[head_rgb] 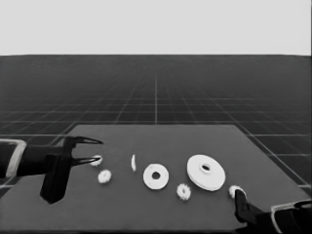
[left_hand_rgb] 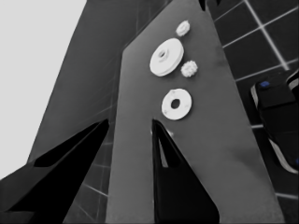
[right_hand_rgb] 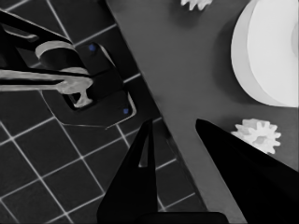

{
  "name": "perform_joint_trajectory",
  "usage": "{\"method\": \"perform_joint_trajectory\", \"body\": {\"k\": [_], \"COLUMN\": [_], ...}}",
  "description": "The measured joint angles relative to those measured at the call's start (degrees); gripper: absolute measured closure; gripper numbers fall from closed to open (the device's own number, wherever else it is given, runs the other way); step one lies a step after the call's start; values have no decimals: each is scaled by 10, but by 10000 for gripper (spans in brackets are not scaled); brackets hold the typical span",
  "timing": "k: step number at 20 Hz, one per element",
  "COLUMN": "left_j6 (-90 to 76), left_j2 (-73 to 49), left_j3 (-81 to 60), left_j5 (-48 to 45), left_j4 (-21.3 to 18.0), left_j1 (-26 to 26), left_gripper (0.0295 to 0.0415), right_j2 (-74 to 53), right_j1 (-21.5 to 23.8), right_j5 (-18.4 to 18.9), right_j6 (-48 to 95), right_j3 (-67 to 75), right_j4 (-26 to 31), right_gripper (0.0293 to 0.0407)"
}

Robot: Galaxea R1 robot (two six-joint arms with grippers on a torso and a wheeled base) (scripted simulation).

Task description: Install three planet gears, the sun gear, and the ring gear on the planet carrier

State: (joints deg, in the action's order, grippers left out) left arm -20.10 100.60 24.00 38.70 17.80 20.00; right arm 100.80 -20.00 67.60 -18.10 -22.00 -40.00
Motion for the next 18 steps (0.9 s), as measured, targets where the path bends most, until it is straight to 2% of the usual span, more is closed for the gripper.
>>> {"method": "perform_joint_trajectory", "body": {"k": [1,2,3,4,5,6,7,8,9,10,12,14,15,16,18], "left_j6": [1,1,1,0,278,561,712,775,799,807,809,808,800,793,783], "left_j2": [-2,-1,-1,-1,73,183,252,287,308,321,336,342,352,361,372], "left_j3": [-41,-25,-14,-9,35,116,226,319,384,428,475,494,519,541,568], "left_j5": [28,17,10,6,219,438,492,484,474,468,463,462,436,419,401], "left_j4": [-42,-25,-15,-9,267,252,128,41,-12,-44,-74,-85,-44,-22,-4], "left_j1": [-40,-26,-16,-11,-136,-178,-184,-187,-191,-194,-197,-198,-244,-277,-303], "left_gripper": [415,414,396,364,329,307,309,317,322,324,326,326,326,326,326], "right_j2": [8,5,3,1,1,0,0,0,0,0,0,0,0,0,0], "right_j1": [-31,-19,-13,-9,-6,-5,-4,-4,-4,-3,-3,-3,-3,-3,-3], "right_j5": [-13,-8,-4,-3,-1,-1,0,0,0,0,0,0,0,0,0], "right_j6": [2,1,1,0,0,0,0,0,0,0,0,0,0,0,0], "right_j3": [30,17,9,4,2,0,0,-1,-1,-1,-2,-2,-2,-2,-2], "right_j4": [43,26,15,9,5,3,2,1,1,1,0,0,0,0,0], "right_gripper": [407,392,363,332,320,317,316,315,315,315,315,315,315,315,315]}}
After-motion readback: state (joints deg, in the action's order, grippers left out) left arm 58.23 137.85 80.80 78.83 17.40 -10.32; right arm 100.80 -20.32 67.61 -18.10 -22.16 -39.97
